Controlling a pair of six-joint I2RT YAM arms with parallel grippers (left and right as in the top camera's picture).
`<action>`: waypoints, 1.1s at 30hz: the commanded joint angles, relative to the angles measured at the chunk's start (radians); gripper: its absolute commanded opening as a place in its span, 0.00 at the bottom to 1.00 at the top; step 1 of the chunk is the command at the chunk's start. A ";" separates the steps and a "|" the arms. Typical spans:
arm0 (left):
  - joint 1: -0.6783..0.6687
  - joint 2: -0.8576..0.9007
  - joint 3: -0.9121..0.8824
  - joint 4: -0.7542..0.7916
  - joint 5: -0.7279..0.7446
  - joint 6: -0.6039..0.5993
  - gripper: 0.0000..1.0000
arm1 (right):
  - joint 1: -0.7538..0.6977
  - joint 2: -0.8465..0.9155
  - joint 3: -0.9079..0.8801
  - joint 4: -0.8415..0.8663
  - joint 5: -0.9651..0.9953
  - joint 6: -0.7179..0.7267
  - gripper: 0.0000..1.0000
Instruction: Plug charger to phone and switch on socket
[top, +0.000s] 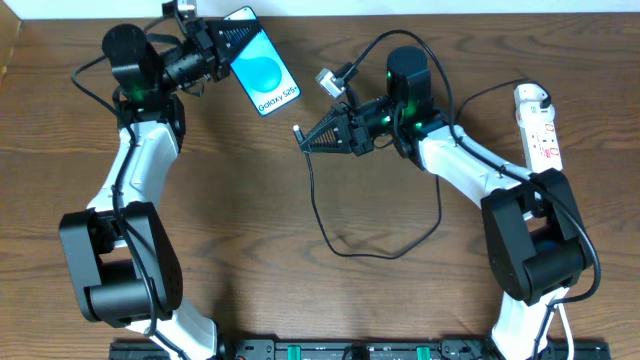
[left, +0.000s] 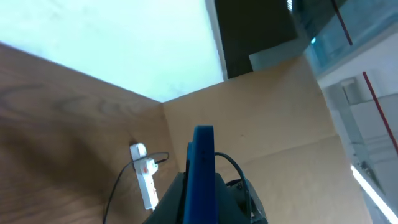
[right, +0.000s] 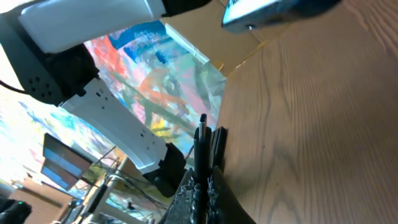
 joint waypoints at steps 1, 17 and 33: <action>-0.016 -0.023 0.009 0.063 0.031 -0.010 0.07 | 0.006 0.009 0.008 0.041 -0.016 0.049 0.01; -0.056 -0.023 0.009 0.076 0.104 0.001 0.07 | -0.028 0.009 0.008 0.098 -0.005 0.085 0.01; -0.094 -0.023 0.009 0.076 0.110 0.056 0.07 | -0.027 0.009 0.008 0.098 -0.009 0.085 0.01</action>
